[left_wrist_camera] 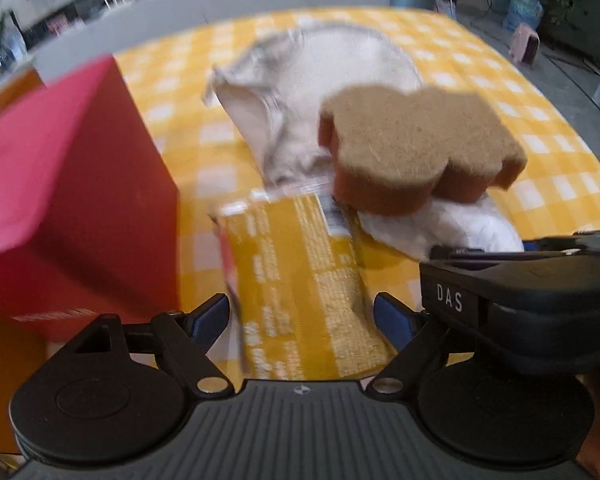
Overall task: Organize soft objects
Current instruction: 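Grasp the white tissue with the right gripper while the left grasps the yellow snack packet, then lift the white tissue with the right gripper while the left lifts the yellow packet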
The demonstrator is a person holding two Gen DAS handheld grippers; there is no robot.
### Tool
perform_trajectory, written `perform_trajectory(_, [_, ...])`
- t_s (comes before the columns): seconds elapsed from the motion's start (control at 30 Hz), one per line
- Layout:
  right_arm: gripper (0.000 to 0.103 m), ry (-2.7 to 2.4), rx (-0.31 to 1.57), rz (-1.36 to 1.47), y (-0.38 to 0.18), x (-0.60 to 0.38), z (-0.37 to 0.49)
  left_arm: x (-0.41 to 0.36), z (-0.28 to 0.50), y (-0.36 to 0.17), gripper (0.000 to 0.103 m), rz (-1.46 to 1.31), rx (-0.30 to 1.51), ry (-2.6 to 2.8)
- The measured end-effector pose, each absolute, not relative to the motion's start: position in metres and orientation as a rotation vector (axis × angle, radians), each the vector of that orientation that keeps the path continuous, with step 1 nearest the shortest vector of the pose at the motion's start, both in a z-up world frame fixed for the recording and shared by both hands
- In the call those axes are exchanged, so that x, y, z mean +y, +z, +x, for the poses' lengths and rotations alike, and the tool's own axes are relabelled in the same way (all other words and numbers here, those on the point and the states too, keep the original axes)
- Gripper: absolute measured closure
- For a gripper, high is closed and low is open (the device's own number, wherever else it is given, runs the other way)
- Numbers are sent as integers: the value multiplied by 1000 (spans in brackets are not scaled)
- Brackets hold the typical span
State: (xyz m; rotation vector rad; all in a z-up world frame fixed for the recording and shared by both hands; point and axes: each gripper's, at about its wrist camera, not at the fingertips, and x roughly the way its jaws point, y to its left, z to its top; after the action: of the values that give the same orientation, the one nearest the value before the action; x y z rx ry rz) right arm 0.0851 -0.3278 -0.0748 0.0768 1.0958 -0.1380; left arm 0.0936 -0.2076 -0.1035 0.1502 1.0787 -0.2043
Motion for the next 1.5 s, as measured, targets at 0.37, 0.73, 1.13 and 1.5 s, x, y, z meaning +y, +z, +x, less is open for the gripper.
perform_trajectory(0.37, [70, -135, 1093, 82, -74, -327, 84, -205, 93, -99, 26, 153, 1116, -254])
perform_trajectory(0.73, [70, -54, 1121, 3, -69, -313, 64, -182, 73, -92, 33, 225, 1185, -390])
perform_trajectory(1.13, [69, -58, 1134, -10, -72, -309, 64, -184, 72, -97, 32, 278, 1096, -432])
perform_trajectory(1.5, [71, 28, 1086, 225, -59, -334, 57, -170, 58, -77, 42, 274, 960, -470])
